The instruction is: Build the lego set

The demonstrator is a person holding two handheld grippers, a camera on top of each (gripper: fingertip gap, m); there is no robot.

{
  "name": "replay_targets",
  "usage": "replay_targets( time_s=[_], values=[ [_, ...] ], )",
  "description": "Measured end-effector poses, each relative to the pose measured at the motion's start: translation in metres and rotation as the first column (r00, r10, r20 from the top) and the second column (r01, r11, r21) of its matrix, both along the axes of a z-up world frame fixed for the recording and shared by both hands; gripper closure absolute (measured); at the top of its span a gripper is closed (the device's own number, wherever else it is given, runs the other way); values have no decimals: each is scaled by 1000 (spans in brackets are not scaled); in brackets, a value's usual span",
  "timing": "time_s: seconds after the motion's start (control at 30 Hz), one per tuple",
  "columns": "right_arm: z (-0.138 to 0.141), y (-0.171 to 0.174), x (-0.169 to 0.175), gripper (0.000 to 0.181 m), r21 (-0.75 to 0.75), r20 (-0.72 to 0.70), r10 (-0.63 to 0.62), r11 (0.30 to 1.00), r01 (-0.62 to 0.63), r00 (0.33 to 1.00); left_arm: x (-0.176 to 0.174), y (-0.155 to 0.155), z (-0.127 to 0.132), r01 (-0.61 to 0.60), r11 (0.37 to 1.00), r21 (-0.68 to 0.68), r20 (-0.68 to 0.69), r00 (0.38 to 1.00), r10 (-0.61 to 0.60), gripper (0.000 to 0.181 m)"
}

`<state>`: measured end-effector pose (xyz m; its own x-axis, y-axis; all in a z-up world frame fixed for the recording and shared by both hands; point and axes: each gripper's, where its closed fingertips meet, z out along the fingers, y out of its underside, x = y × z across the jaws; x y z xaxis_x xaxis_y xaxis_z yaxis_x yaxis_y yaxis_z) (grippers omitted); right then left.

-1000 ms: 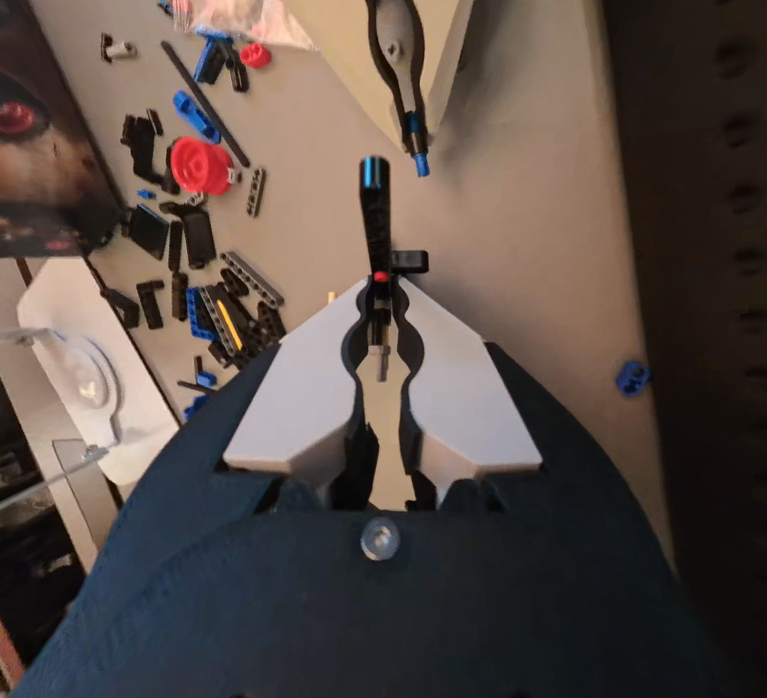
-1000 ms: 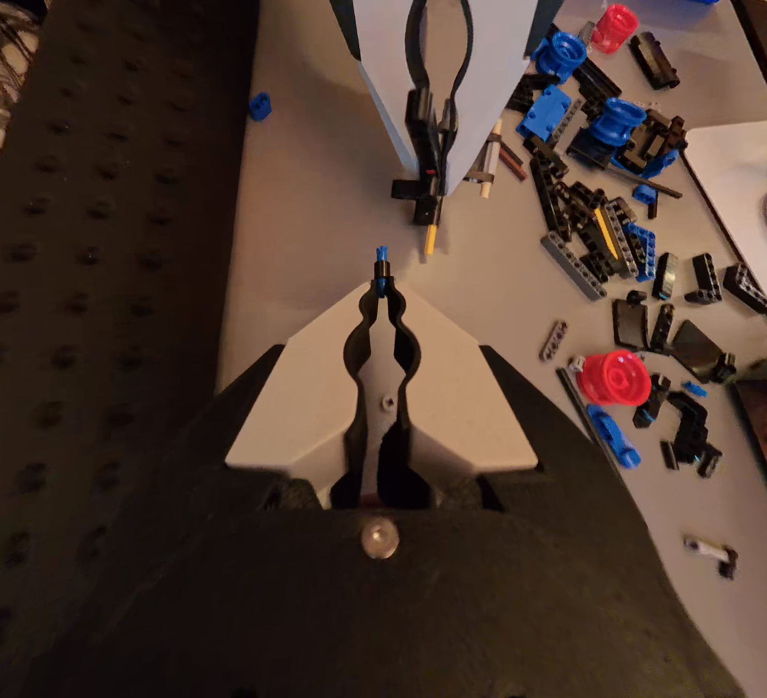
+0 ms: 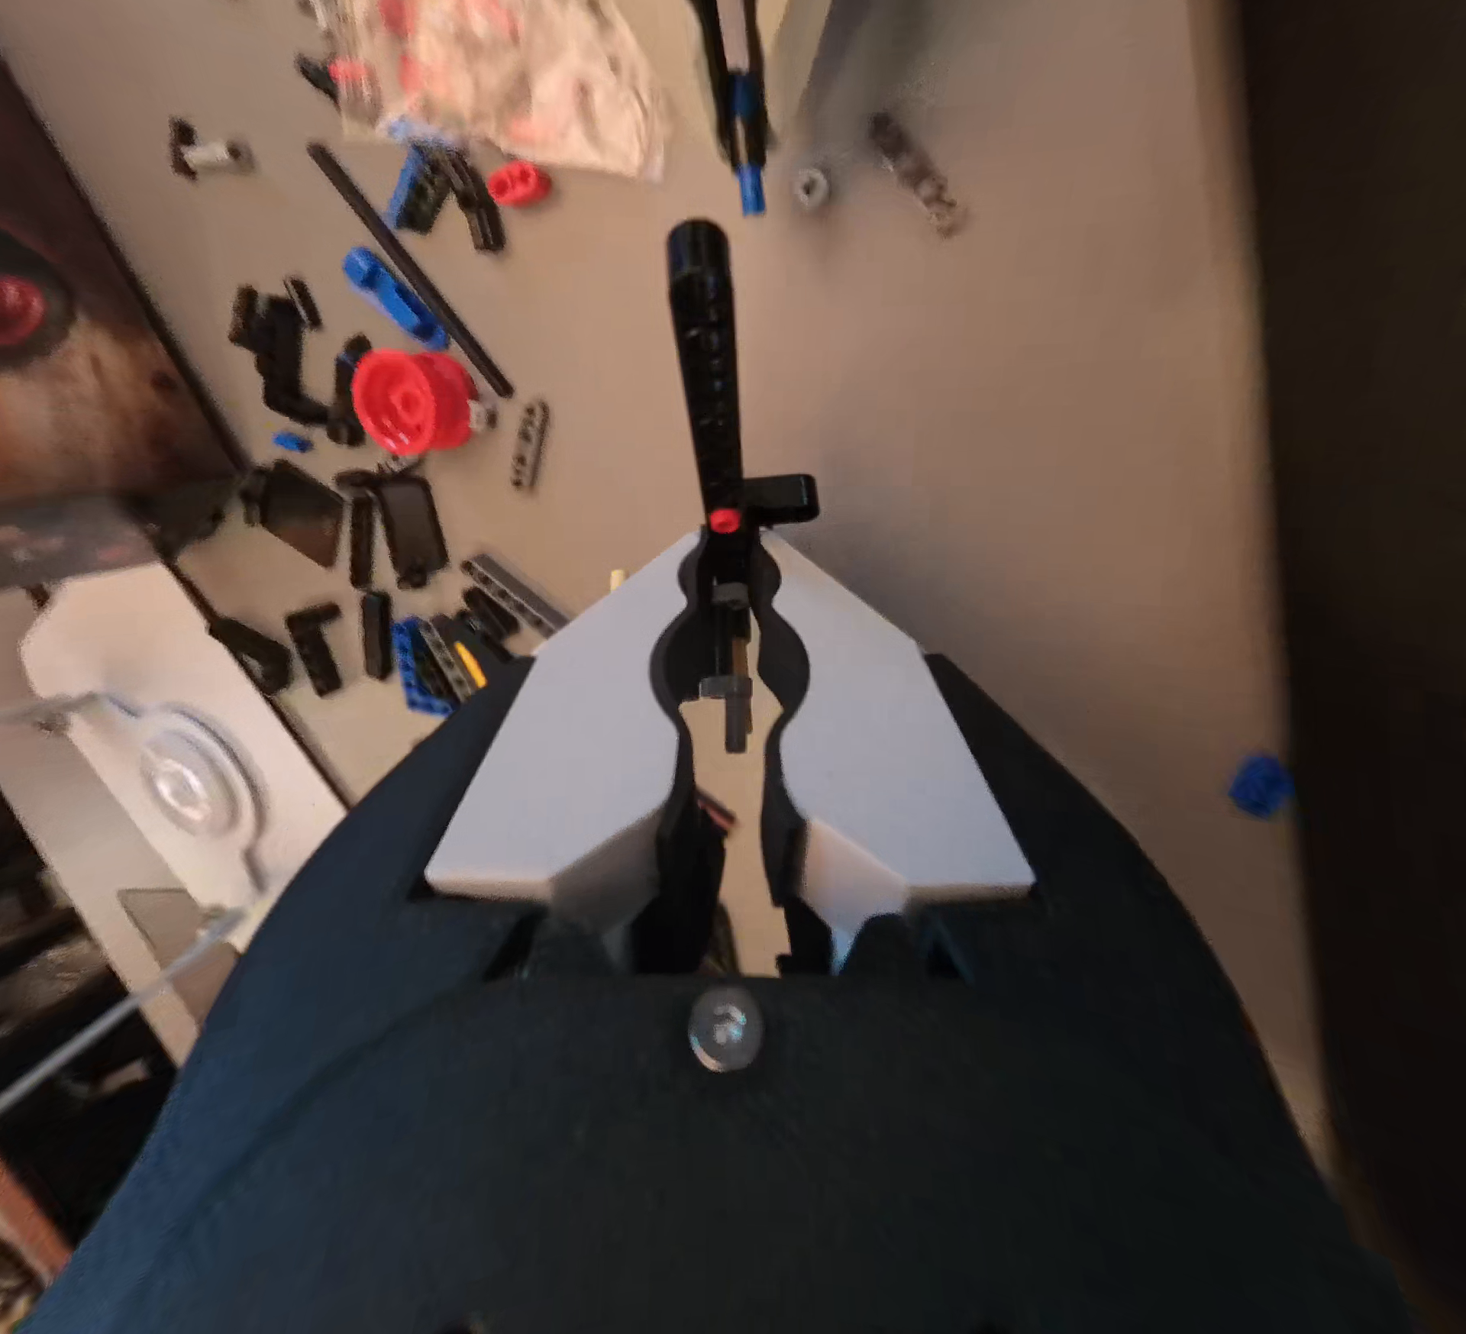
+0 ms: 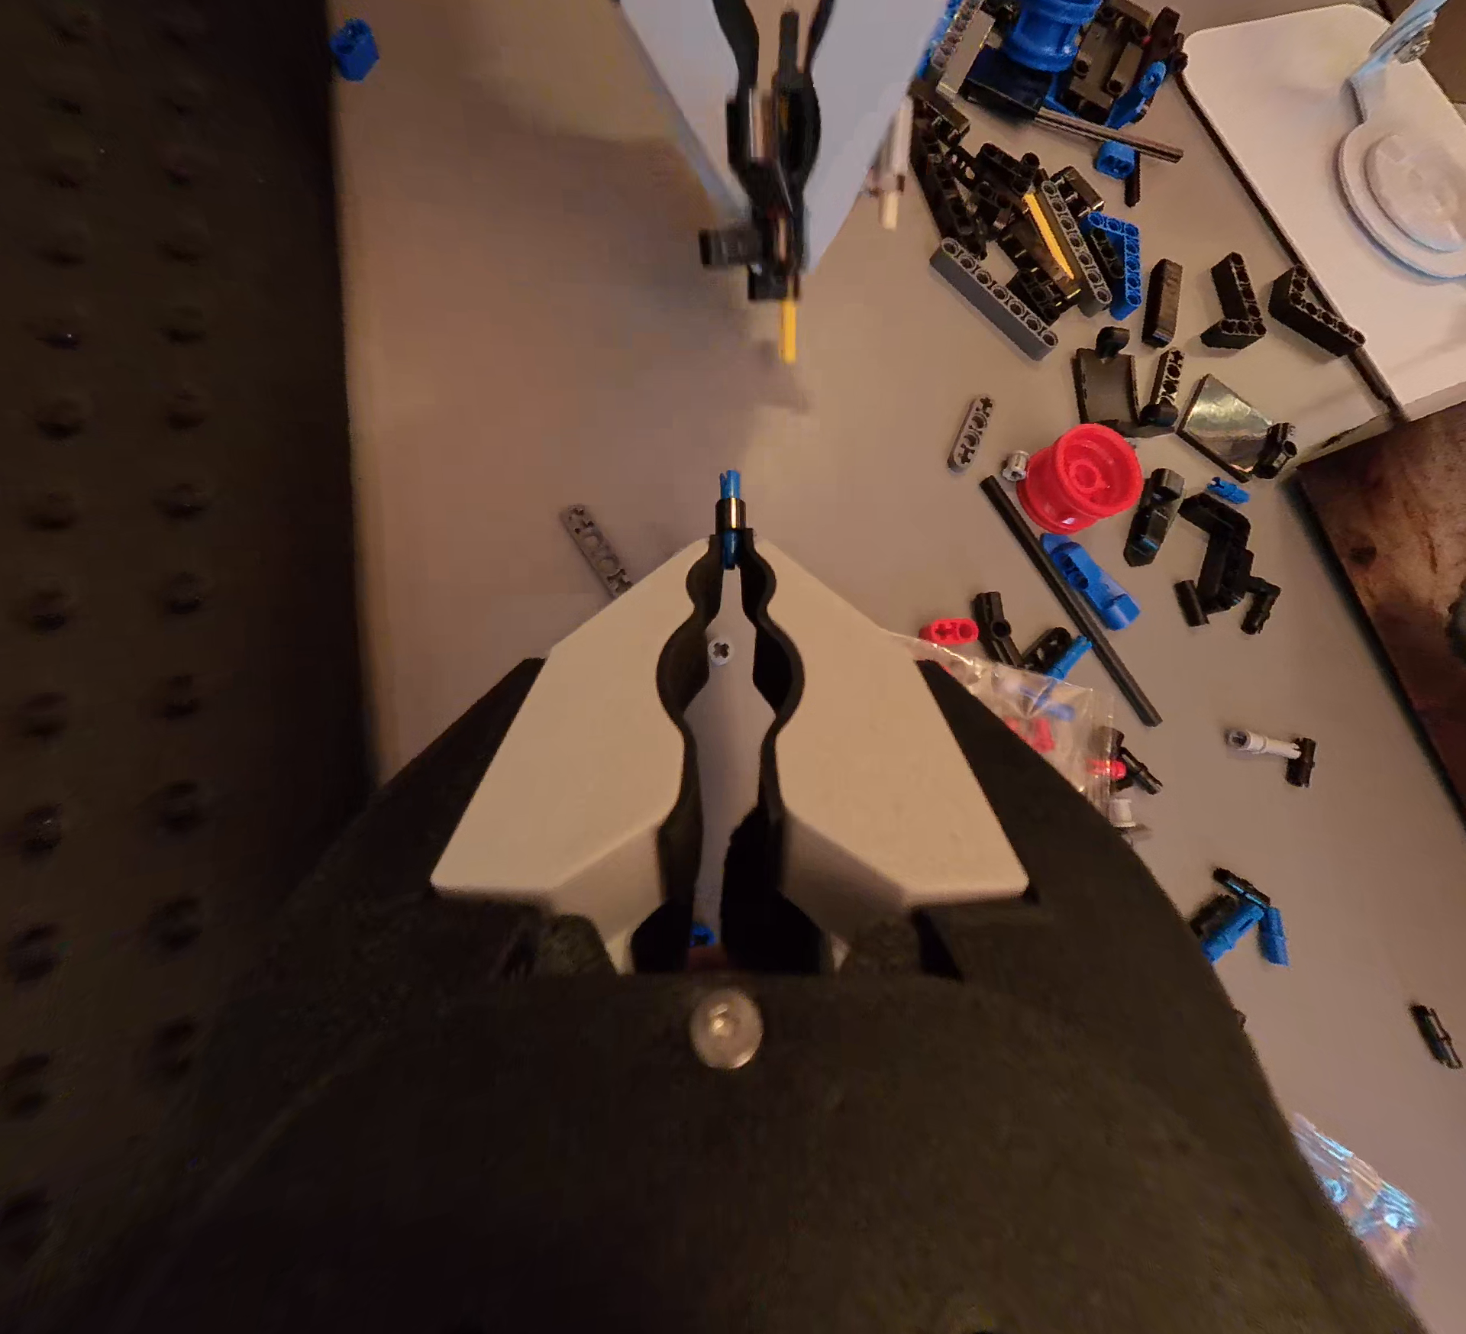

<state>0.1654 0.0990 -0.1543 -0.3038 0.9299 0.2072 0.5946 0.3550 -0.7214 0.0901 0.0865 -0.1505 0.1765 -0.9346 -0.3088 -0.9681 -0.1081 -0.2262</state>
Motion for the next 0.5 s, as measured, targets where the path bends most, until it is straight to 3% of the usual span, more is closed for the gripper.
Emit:
replay_targets(
  time_s=[0.13, 0.23, 0.37, 0.5],
  values=[
    [2, -7, -3, 178, 5, -3, 29, 1000, -29, 1000, -32, -30, 1, -97, 983, -157, -152, 986, 73, 176],
    [4, -10, -3, 178, 12, -8, 40, 999, -40, 999, -36, -37, -11, -144, 964, -225, -222, 971, 93, 174],
    [6, -10, -1, 179, 13, -18, 39, 999, -38, 999, -29, -34, -23, -149, 962, -227, -299, 951, 76, 160],
    [4, -9, 0, 178, 21, -9, 38, 999, -38, 999, -17, -25, -27, -146, 966, -215, -275, 958, 84, 147]
  ],
)
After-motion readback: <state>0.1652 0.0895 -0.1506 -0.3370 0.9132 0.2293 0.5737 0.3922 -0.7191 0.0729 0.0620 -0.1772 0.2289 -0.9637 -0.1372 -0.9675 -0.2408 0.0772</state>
